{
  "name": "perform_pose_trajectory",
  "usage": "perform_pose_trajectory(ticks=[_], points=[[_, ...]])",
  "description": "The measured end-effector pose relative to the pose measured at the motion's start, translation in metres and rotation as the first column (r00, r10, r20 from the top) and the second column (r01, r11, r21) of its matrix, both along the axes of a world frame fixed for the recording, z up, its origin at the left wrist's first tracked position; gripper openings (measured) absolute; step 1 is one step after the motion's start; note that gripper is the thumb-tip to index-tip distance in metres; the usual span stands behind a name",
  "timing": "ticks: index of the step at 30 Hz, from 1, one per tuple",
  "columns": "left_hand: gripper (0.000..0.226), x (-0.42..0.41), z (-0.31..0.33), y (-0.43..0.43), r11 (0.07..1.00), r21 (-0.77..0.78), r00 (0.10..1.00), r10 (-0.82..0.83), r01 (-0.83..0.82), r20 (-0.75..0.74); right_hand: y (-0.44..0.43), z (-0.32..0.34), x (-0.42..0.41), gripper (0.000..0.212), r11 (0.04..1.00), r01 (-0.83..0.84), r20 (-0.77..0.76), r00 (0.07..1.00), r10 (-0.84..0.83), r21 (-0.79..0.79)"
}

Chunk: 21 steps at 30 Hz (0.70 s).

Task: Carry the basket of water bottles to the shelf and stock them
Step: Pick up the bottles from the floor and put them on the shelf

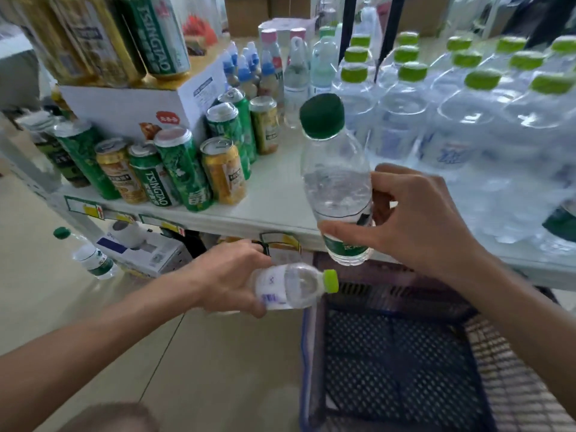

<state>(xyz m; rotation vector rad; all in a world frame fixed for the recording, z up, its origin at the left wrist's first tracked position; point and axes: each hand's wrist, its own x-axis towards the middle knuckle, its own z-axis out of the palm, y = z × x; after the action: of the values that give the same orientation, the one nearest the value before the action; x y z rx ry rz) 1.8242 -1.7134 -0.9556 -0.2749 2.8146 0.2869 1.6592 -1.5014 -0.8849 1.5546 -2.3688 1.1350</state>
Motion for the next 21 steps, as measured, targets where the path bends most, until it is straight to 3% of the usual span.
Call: perform_pose_trajectory(ticks=[3,5,10,16,21], points=[[0.045,-0.021,0.017,0.017,0.996,0.086,0.998,0.007,-0.002,-0.060,0.029,0.007,-0.011,0.042,0.992,0.090,0.024,0.996,-0.089,-0.086],[0.044,-0.031,0.027,0.025,0.981,0.189,0.993,0.061,-0.041,-0.098,0.047,0.007,-0.020,0.029,0.979,0.151,0.073,0.987,-0.142,-0.136],[0.041,-0.051,0.047,0.026,0.860,0.493,0.929,0.282,-0.135,-0.239,0.066,0.012,-0.038,0.042,0.944,0.264,0.127,0.962,-0.243,-0.197],[0.038,-0.071,0.057,0.040,0.634,0.756,0.680,0.628,-0.164,-0.379,0.052,-0.002,-0.043,0.028,0.937,0.323,0.234,0.929,-0.287,-0.134],[0.035,-0.095,0.049,0.056,0.532,0.841,0.527,0.745,-0.100,-0.409,0.027,-0.028,-0.045,0.033,0.935,0.348,0.320,0.895,-0.312,-0.062]])
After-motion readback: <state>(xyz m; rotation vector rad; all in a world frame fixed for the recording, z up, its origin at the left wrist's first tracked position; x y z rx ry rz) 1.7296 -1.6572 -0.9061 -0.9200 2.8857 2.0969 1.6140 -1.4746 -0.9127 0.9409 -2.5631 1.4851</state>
